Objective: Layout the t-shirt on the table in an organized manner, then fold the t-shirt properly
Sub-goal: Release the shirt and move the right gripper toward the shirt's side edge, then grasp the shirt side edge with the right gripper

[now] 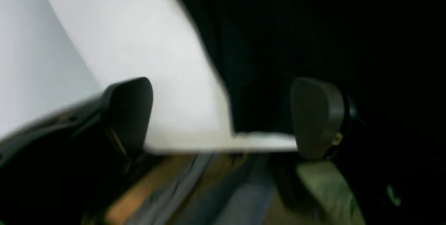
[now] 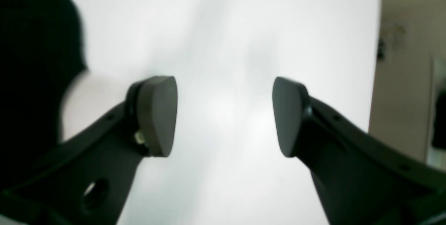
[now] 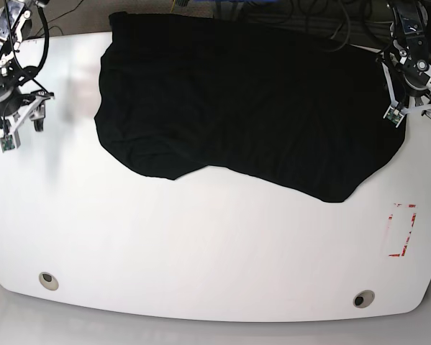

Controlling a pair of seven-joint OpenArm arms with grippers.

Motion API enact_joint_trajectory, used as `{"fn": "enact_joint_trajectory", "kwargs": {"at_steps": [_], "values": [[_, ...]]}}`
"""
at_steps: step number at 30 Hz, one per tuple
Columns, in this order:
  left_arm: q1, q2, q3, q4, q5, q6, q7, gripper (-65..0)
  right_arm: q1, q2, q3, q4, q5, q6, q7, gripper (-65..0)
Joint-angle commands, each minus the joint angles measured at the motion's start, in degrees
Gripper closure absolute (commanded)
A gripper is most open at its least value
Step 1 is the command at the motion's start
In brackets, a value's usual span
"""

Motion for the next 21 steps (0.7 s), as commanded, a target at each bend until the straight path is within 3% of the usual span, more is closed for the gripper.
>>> {"fn": "enact_joint_trajectory", "kwargs": {"at_steps": [1, 11, 21], "values": [[-0.73, -1.07, -0.17, 0.87, 0.71, 0.32, 2.05, -59.3, 4.8, 1.47, -1.95, -0.75, -0.24, -0.42, -0.45, -41.2], [-2.05, -0.19, -0.87, 1.04, 0.63, 0.32, 2.31, -59.3, 10.6, -0.81, -12.58, -1.1, 0.11, -0.42, -0.45, -41.2], [-9.61, -0.28, -2.37, 1.57, 0.63, 0.32, 2.22, -59.3, 12.71, -5.12, -20.14, -1.01, 0.2, -0.33, -2.12, -41.1]]}}
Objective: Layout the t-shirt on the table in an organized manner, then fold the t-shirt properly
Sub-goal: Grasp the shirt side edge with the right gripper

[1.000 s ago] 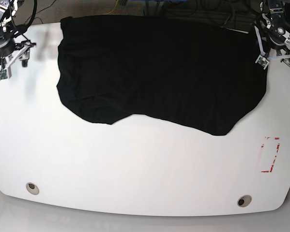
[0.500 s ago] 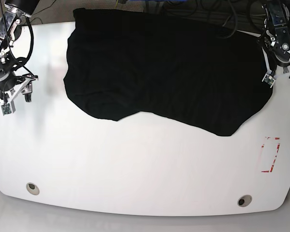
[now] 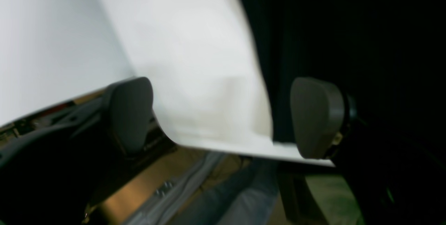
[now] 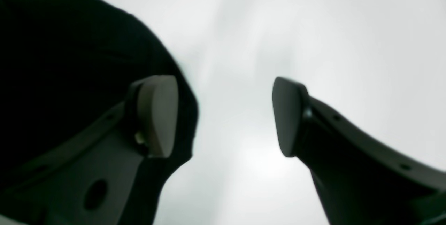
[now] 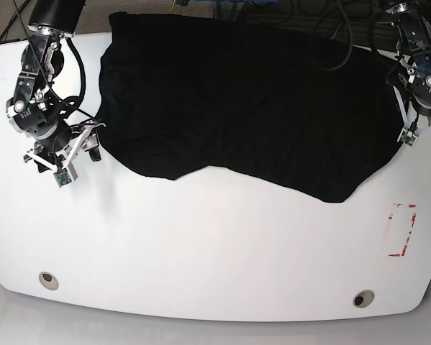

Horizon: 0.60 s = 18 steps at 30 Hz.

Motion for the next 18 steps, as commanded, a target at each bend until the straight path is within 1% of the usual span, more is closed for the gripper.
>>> {"fn": "enact_joint_trajectory", "kwargs": {"at_steps": [1, 6, 9, 12, 13, 15, 17, 18], "values": [[-2.86, -0.78, -0.25, 1.2, 0.19, 0.32, -0.27, -59.3, 0.34, -0.69, -2.07, 1.09, 0.33, 0.11, -0.11, -41.1], [-5.76, -0.7, -0.16, 1.2, 0.19, 0.32, -1.23, -59.3, -2.21, -1.65, -4.71, 1.0, 0.33, 0.11, 0.15, -40.8], [-6.55, -0.7, 0.02, 1.2, 0.19, 0.32, -4.05, -59.3, -3.44, -2.8, -5.76, 1.0, 0.33, 0.11, 0.15, -40.6], [-6.64, -0.17, 0.1, 1.2, 0.19, 0.32, -8.71, -59.3, -5.29, -3.24, -6.29, 1.0, 0.33, 0.11, 0.15, -35.3], [-6.73, 0.71, -0.07, 1.11, 0.19, 0.32, -10.82, -59.2, -5.99, -3.24, -6.99, 1.0, 0.33, 0.11, 0.24, -30.2], [-6.81, 1.5, -0.16, 1.11, 0.28, 0.32, -13.19, -59.2, -6.69, -3.24, -7.7, 1.09, 0.33, 0.11, 0.24, -21.8], [-6.64, 1.85, -0.25, 1.02, 0.28, 0.32, -15.92, -57.5, -7.83, -3.32, -8.66, 1.18, 0.33, 0.19, 0.24, -9.4], [-6.64, 2.12, -0.25, 0.93, 0.28, 0.32, -17.15, -55.3, -8.27, -3.32, -9.1, 1.26, 0.33, 0.19, 0.24, -4.2]]}}
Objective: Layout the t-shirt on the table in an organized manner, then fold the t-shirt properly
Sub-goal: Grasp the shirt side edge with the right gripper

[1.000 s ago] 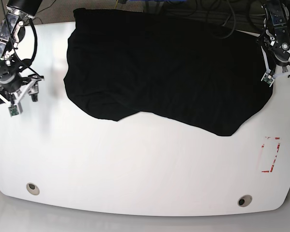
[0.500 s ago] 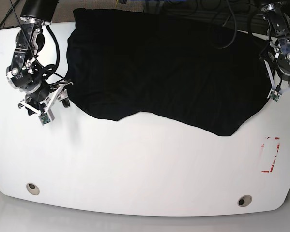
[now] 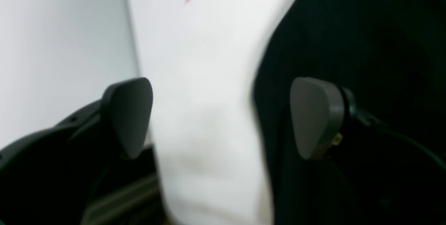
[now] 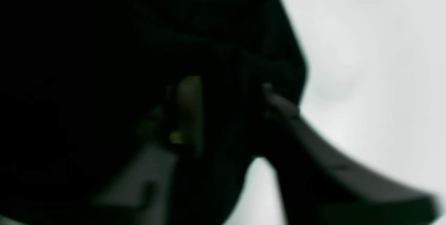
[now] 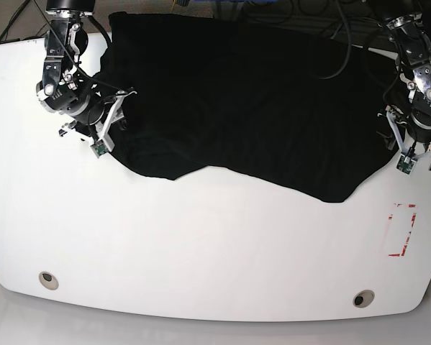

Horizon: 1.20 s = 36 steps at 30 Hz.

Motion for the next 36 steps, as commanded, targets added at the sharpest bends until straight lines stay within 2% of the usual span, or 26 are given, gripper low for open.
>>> {"fn": "enact_joint_trajectory", "kwargs": {"at_steps": [1, 7, 18, 29, 32, 36], "values": [[-0.63, -0.5, -0.36, 0.78, 0.25, 0.4, -4.39, -52.9, -1.08, 0.68, -1.33, 1.22, 0.59, 0.26, 1.14, 0.0], [-0.8, -0.42, -0.09, 0.69, 0.25, 0.4, -5.0, -28.2, -3.72, 0.76, -2.56, 1.22, 0.59, 0.26, 1.14, -1.1], [-0.89, 0.37, -0.01, 0.69, 0.25, 0.4, -5.09, -2.7, -7.15, 0.68, -2.73, -0.19, 0.33, 0.26, 4.57, 0.0], [-0.89, 0.37, 0.61, -0.8, -0.01, 0.4, -5.35, -2.2, -6.54, 1.12, -2.56, -10.82, 0.15, 0.26, 11.51, 0.0], [-0.89, 0.46, 1.4, -2.21, -0.01, 0.4, -8.43, -2.2, -5.3, 2.0, -2.38, -11.88, 0.07, 0.26, 11.78, 0.0], [-0.89, 2.92, 1.22, -3.97, 0.25, 0.4, -14.67, -2.2, -4.16, 3.4, -2.38, -12.93, 0.07, 0.26, 11.95, 0.0]]}}
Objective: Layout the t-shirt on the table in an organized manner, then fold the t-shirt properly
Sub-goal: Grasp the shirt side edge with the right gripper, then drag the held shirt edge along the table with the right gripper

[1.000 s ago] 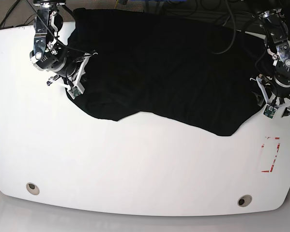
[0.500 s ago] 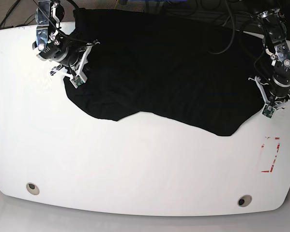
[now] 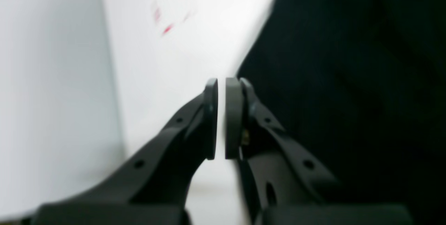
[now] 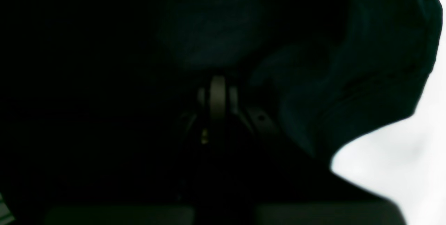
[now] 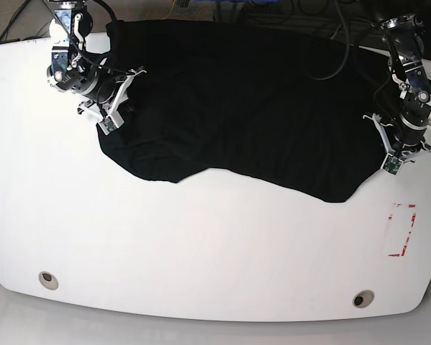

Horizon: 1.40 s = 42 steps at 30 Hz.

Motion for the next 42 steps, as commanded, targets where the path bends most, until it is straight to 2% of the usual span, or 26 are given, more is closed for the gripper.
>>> {"fn": "enact_joint_trajectory", "kwargs": {"at_steps": [1, 9, 16, 23, 33, 42], "values": [[-0.78, 1.35, -0.61, -0.87, -0.12, 0.53, -5.9, -2.2, 1.26, 1.81, 0.29, -0.96, -2.67, -0.99, -2.32, 0.0], [-0.52, 4.61, -1.84, -6.76, -0.29, 0.53, -18.56, -2.2, 3.99, 4.62, 2.75, -2.72, -2.75, -1.07, -2.32, 0.0], [-0.52, 6.63, -4.04, -9.92, -0.38, 0.53, -24.8, -2.2, 7.68, 6.91, 2.75, -8.17, -2.67, -0.99, -1.97, 0.0], [0.45, 6.72, -4.13, -10.01, -0.38, 0.53, -25.5, -2.2, 8.91, 9.63, 2.57, -10.45, -2.67, -0.99, 0.32, 0.0], [0.89, 6.72, -4.13, -9.83, -0.38, 0.53, -25.5, -2.2, 9.35, 10.07, 2.66, -6.23, -2.4, -1.07, 0.05, 0.0], [0.89, 6.54, -4.13, -8.16, -0.2, 0.53, -25.15, -2.2, 12.87, 9.54, 2.84, 8.1, -2.58, -1.43, -10.15, -1.1]]}}
